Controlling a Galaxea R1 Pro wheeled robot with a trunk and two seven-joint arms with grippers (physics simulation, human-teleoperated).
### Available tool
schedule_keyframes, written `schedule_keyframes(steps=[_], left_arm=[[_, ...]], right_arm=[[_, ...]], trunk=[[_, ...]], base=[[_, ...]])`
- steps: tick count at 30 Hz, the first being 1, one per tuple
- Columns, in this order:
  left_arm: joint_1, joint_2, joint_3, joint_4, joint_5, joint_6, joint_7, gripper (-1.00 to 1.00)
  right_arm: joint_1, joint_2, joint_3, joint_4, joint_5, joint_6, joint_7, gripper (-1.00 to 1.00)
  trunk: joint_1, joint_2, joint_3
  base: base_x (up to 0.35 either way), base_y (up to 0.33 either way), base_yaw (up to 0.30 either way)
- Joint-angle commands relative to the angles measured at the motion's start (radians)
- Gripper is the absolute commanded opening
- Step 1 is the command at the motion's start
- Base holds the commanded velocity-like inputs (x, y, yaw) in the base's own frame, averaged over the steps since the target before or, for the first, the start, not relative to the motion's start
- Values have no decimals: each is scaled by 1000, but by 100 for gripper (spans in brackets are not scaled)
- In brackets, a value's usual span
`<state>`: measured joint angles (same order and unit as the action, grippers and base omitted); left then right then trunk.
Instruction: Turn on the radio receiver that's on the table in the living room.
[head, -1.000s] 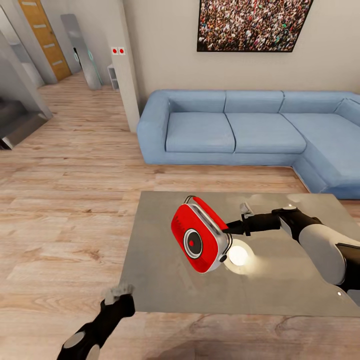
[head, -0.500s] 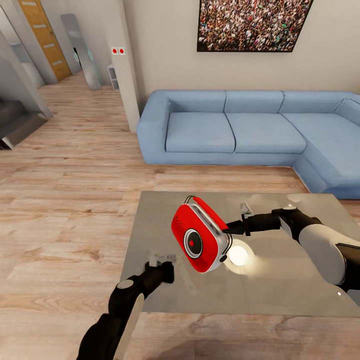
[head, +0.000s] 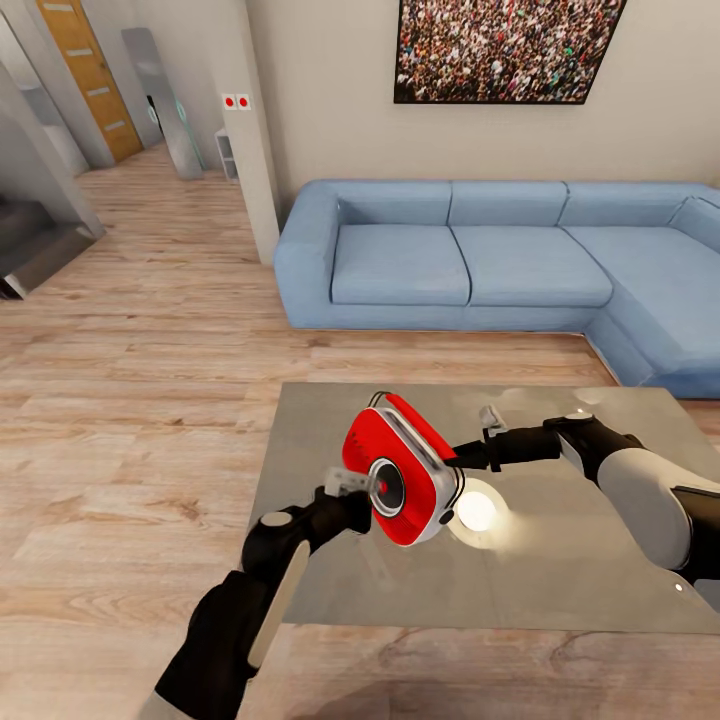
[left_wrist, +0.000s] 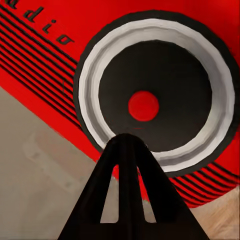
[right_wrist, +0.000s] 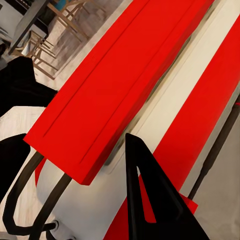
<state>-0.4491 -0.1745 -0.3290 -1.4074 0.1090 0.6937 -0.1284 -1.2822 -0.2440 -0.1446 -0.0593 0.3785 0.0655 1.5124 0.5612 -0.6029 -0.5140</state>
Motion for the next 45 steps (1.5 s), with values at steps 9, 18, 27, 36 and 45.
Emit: schedule_keyframes(steps=[9,18,27,36,45], left_arm=[[-73,0,-15,72,120,0,-6,-100],[-108,0,-16,102,157,-3,-5,-100],[-115,0,-16,157,156,-11,-3,-100],[-141,0,-15,209,155,-17,0,-100],[-154,0,-15,217,155,-17,1,-100]], right_arm=[[0,0,-20,0,-1,-1,0,-100],[0,0,-20,0,-1,-12,0,-100],[0,0,-20,0,-1,-15,0,-100],[0,1,-20,0,-2,-15,0,-100],[0,2,-20,0,-2,-15,0,-100]], trunk=[[0,0,0],[0,0,0],[0,0,0],[0,0,0],[0,0,0]], base=[[0,0,0],[0,0,0],[0,0,0],[0,0,0],[0,0,0]])
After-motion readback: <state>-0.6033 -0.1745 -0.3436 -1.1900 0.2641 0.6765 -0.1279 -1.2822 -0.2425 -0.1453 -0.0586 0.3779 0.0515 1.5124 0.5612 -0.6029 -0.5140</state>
